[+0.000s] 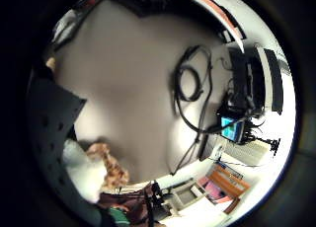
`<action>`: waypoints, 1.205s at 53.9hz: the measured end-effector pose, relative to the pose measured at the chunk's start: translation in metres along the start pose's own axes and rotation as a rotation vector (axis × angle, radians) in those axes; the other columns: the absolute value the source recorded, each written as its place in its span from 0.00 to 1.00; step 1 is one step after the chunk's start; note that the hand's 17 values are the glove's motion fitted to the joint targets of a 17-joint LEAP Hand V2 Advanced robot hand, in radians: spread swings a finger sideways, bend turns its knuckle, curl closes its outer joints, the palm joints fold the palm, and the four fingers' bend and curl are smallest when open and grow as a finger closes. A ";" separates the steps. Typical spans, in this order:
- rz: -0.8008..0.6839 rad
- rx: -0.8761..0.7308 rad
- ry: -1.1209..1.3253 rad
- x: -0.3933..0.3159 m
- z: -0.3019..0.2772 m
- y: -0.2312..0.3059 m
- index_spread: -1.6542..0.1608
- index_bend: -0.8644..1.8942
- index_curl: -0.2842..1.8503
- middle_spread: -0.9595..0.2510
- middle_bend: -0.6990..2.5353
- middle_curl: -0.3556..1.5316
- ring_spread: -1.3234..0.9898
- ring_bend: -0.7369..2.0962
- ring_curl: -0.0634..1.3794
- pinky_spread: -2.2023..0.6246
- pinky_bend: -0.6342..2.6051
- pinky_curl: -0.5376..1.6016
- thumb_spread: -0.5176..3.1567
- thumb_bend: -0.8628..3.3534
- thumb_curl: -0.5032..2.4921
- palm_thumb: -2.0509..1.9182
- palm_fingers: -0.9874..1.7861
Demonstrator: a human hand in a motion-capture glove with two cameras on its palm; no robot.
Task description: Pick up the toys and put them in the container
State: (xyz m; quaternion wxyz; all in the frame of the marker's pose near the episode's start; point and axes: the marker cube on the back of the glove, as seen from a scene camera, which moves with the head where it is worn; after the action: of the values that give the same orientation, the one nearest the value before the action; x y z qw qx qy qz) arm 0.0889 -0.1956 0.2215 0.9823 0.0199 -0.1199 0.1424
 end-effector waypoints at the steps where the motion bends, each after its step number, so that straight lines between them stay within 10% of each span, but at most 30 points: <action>1: -0.016 0.013 0.008 -0.004 -0.011 0.003 0.76 0.65 0.28 0.63 0.57 0.56 0.40 0.71 0.45 0.65 0.45 0.43 0.37 0.28 0.40 0.70 0.75; 24: -0.231 0.225 0.102 -0.144 -0.169 0.049 0.76 0.76 0.40 0.63 0.63 0.64 0.39 0.76 0.54 0.64 0.48 0.48 0.25 0.28 0.48 0.69 0.71; 57: -0.604 0.014 0.136 -0.357 -0.069 0.087 0.76 0.67 0.54 0.61 0.62 0.67 0.39 0.78 0.58 0.64 0.56 0.52 0.22 0.26 0.54 0.65 0.58; 65: -0.465 -0.371 0.356 -0.348 -0.051 0.091 0.80 0.45 0.49 0.65 0.47 0.60 0.43 0.71 0.55 0.69 0.63 0.55 0.33 0.23 0.51 0.60 0.18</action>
State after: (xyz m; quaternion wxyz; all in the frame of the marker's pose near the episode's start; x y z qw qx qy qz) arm -0.2488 -0.1997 0.0886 0.9809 -0.1575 0.0371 -0.1082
